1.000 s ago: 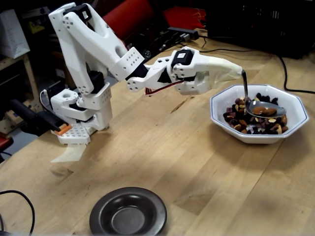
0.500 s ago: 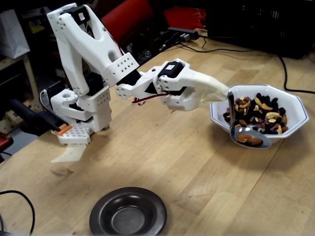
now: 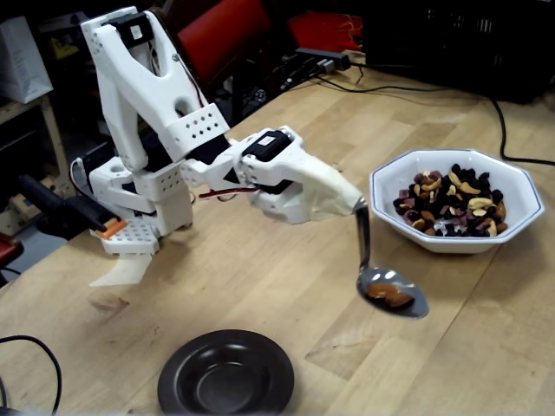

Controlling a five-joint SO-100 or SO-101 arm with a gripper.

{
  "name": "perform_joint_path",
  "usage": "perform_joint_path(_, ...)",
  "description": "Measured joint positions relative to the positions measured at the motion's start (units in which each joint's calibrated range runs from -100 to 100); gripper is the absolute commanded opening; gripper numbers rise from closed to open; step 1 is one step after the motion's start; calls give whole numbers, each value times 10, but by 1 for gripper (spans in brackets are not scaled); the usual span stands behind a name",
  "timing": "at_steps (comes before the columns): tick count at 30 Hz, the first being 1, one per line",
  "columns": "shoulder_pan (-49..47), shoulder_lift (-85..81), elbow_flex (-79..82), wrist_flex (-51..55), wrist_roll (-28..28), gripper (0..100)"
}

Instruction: Use spoon to transfer food from the white bowl to brown plate

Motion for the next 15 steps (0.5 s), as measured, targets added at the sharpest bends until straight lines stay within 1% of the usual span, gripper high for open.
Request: perform_joint_path(15,102,0,0,0,0,4)
